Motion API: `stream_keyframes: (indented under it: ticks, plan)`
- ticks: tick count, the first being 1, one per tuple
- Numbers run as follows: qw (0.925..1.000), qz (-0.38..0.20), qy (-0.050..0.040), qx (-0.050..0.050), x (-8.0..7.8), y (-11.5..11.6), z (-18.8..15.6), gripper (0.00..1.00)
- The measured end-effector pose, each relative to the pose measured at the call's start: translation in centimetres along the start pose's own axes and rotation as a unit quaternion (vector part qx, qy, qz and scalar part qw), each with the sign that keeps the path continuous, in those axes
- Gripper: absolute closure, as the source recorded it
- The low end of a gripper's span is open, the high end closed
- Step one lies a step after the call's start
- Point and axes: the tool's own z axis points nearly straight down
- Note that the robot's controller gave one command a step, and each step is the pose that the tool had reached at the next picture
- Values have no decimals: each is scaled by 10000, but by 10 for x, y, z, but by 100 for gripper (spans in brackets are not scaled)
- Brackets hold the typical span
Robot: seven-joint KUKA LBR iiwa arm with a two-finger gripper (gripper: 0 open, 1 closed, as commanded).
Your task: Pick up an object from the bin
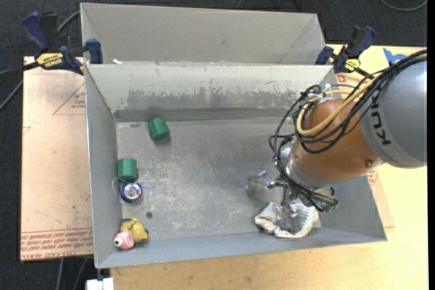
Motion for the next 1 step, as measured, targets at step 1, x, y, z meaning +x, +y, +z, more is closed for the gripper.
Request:
stream_keyframes:
  ticks: [1]
  plan:
    - [9958,-909,103,-76,6,-37,-15,100]
